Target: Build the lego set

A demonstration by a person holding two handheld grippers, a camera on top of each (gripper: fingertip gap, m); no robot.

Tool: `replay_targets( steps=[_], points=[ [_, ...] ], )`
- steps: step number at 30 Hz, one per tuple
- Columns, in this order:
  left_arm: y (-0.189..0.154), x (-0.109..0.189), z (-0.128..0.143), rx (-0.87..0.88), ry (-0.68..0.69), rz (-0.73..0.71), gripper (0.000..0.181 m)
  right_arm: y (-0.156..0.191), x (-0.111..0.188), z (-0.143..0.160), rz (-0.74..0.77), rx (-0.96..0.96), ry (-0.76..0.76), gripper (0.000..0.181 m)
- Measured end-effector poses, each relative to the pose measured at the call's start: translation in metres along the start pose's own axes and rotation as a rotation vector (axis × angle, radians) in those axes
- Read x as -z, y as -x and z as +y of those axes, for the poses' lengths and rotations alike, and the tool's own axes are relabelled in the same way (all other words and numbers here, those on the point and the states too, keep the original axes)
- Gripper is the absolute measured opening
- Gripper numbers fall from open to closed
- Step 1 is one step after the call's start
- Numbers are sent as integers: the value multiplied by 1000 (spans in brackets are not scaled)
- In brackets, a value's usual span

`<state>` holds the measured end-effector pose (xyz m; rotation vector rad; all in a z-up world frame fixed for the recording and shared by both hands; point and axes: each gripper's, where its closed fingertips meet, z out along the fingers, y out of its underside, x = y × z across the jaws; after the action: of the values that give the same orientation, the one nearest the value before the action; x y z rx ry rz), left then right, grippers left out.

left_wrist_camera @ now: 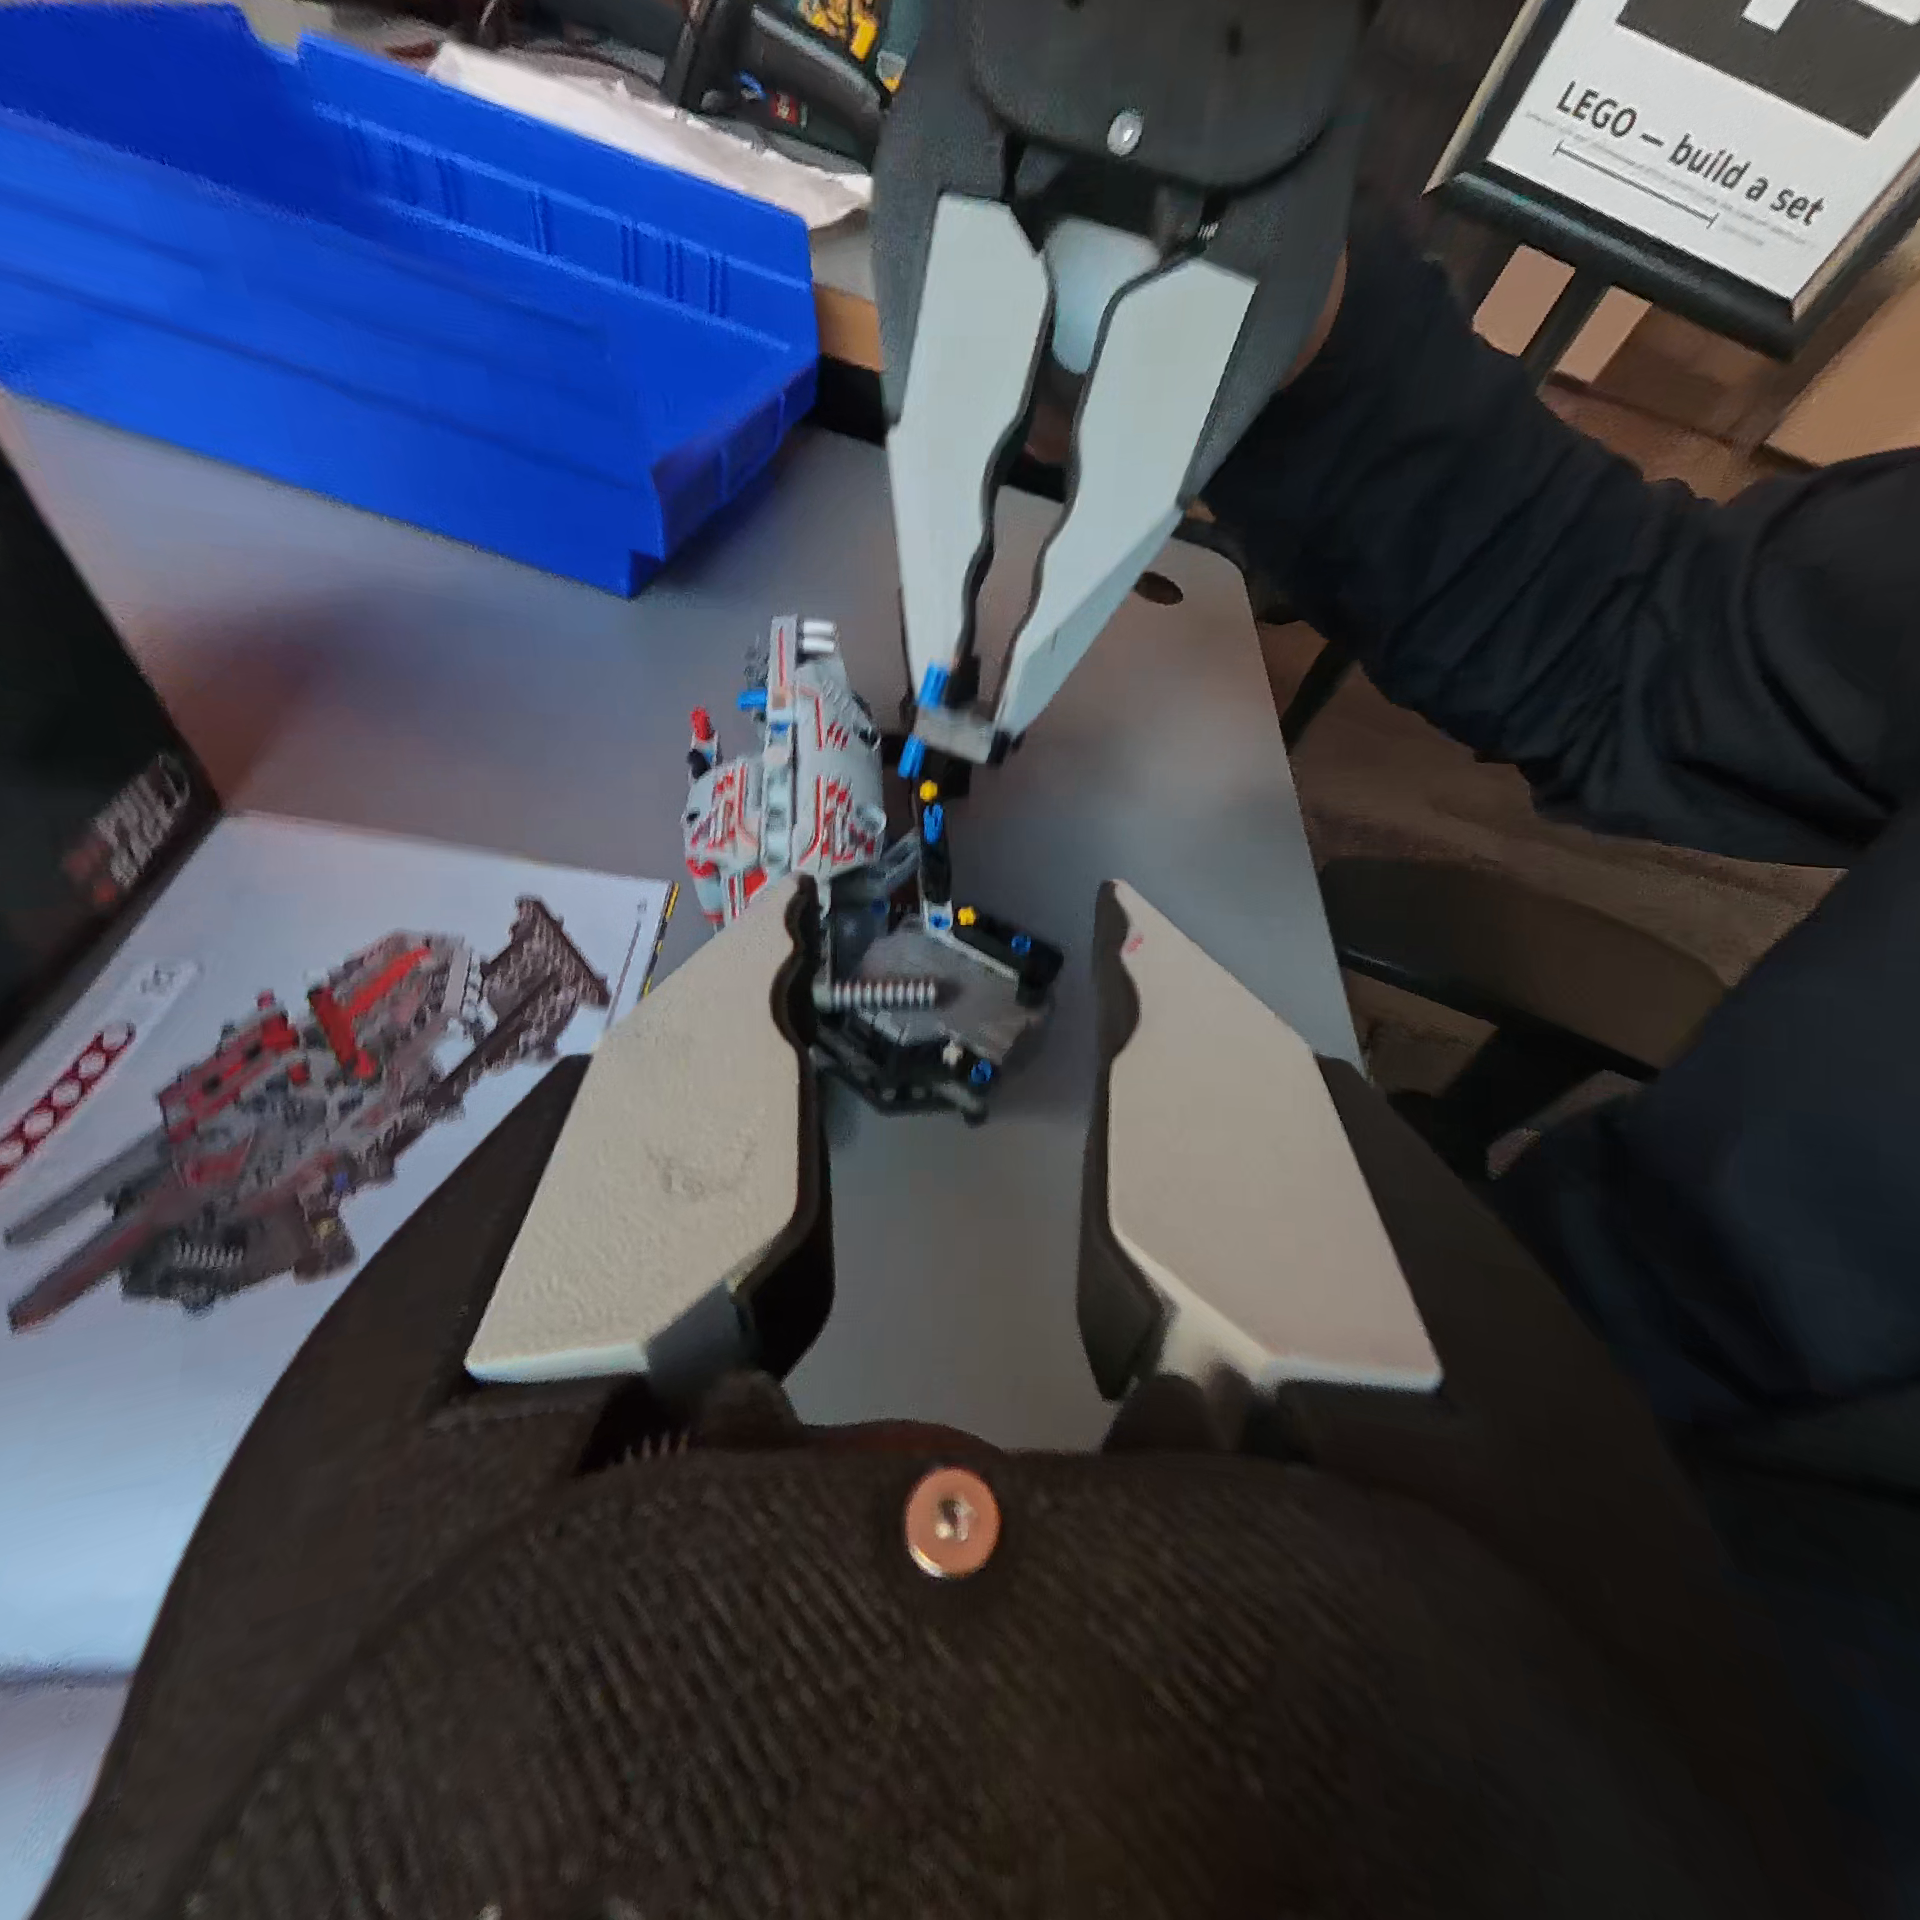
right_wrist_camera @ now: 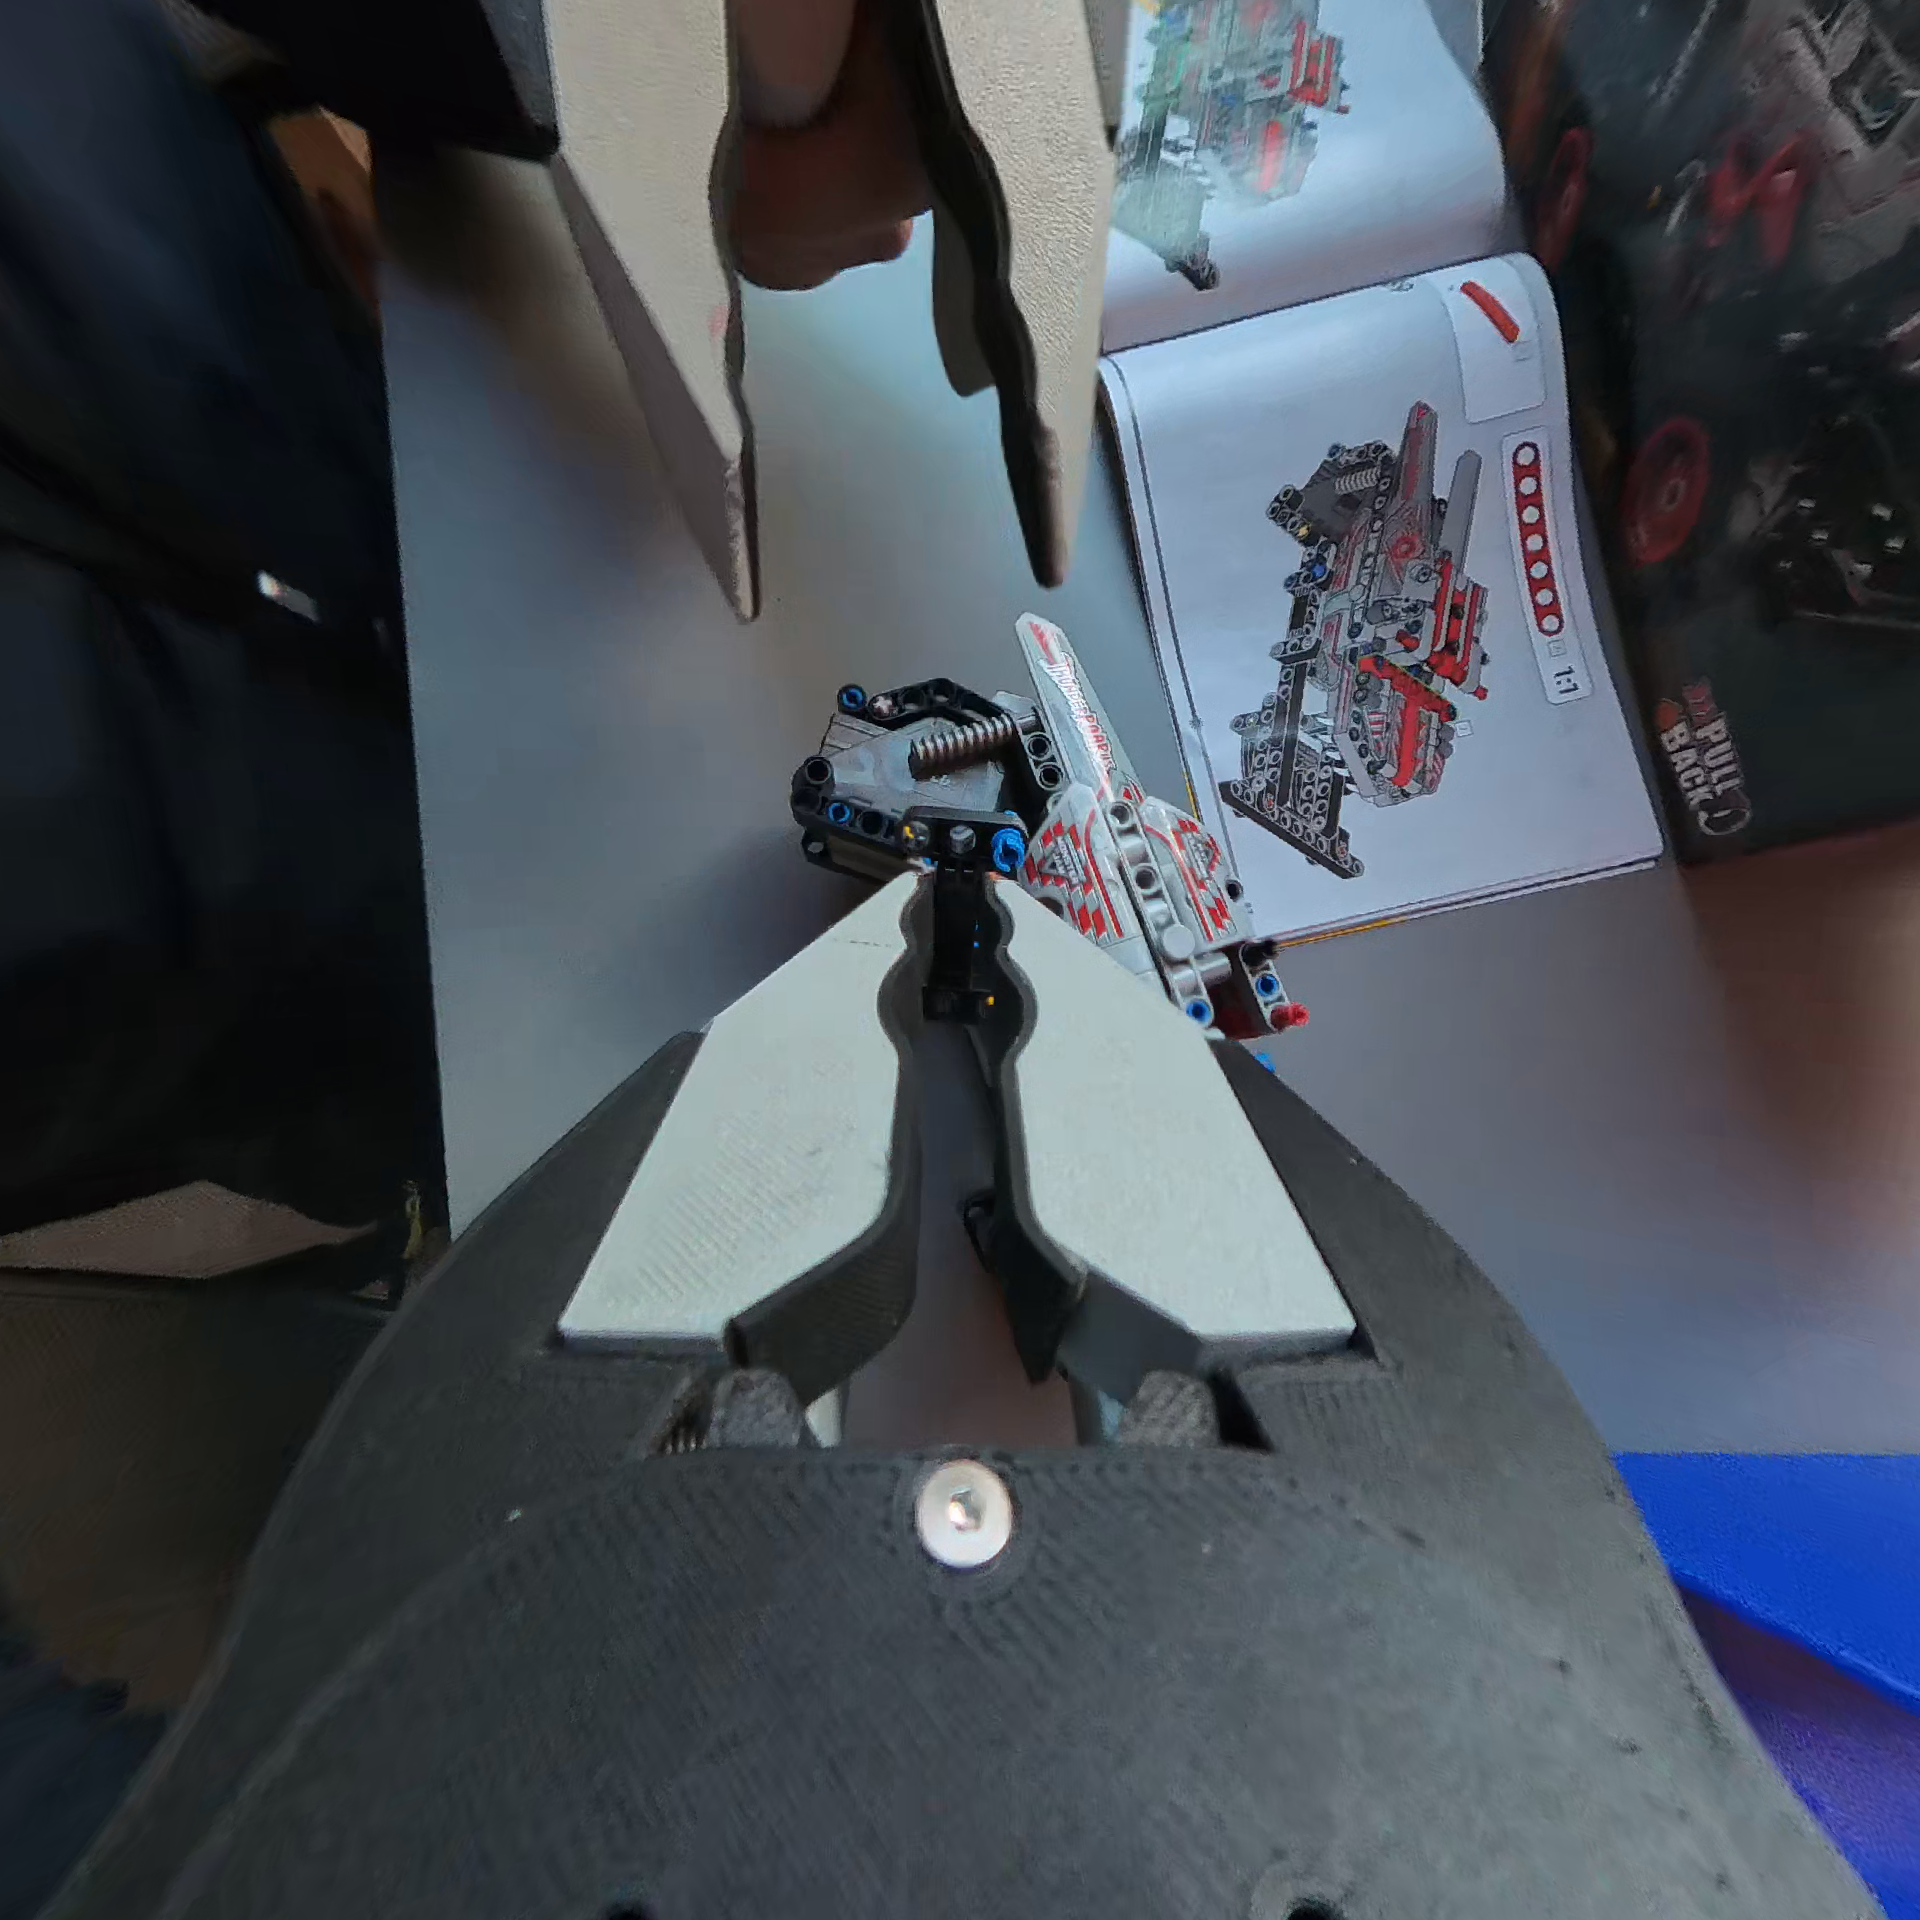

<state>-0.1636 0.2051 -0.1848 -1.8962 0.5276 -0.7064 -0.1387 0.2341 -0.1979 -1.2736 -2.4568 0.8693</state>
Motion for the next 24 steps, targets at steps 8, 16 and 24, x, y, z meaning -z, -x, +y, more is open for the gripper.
replay_targets(
  steps=[8,16,24],
  points=[
    [-10,-35,-7,-134,38,25,32,11,-3,-4,36,56,52,8],
    [-30,-36,-9,-239,6,98,21,29,1,-1,46,111,71,6],
    [-27,-32,-13,-257,-66,87,20,24,1,-9,153,114,3,6]
  ],
)
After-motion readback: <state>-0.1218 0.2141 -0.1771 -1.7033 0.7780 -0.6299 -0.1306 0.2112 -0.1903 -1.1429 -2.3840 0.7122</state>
